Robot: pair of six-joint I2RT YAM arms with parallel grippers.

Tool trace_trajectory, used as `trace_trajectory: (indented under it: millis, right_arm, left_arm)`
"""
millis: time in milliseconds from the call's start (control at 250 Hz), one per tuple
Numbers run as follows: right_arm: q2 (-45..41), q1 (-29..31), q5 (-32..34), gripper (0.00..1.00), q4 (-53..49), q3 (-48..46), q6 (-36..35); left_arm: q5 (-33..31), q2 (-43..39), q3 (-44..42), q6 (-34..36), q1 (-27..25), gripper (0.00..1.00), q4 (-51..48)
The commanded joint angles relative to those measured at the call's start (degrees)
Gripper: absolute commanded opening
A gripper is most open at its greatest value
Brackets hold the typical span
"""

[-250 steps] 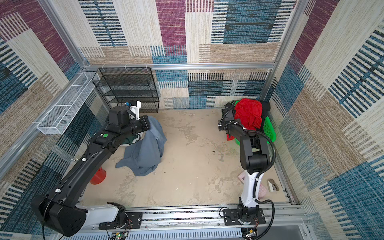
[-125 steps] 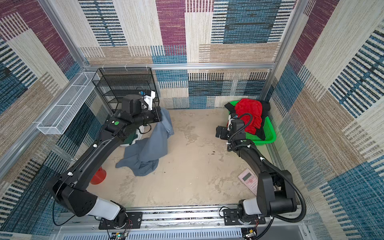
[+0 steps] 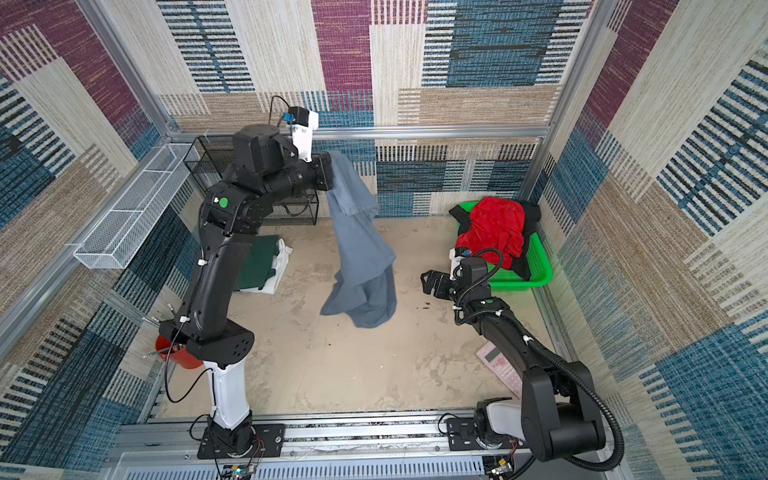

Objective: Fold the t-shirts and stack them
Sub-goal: 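Raise the grey t-shirt with left gripper while right gripper reaches toward it, then grasp the hanging grey t-shirt hem with the right gripper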

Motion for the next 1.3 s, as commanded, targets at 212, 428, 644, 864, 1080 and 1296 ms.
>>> trace_trajectory:
  millis: [212,428,644,864,1080,1296]
  right_arm:
    - [7.88,8.44,-0.79,0.99,5.09,-1.0,4.88]
    - [14.72,11.25,2.75,0.95,4.91,-0.88,5.77]
    - [20.81,12.7,1.56,0.91,6.86,1.73,6.83]
    - [26.59,13.73,1.91,0.8,8.95,5.24,9.17]
    - [28.77,13.71,3.82,0.36,7.97,7.72,9.26]
    - [24.83,13.62,8.78,0.07,4.69,7.58,8.22]
  left_arm:
    - [-6.51,-10.92,-24.15,3.61,1.64,0.0,4.91]
    - [-6.54,-11.75,-27.93,3.49,3.38,0.0,4.2]
    - [-4.36,-12.29,-31.02,2.61,5.46,0.0,6.61]
    - [-2.95,-12.37,-31.77,2.17,7.37,0.0,6.9]
    - [-3.22,-14.53,-35.4,2.08,9.36,0.0,8.27]
    - [-5.17,-18.25,-41.25,1.99,10.87,0.0,11.32]
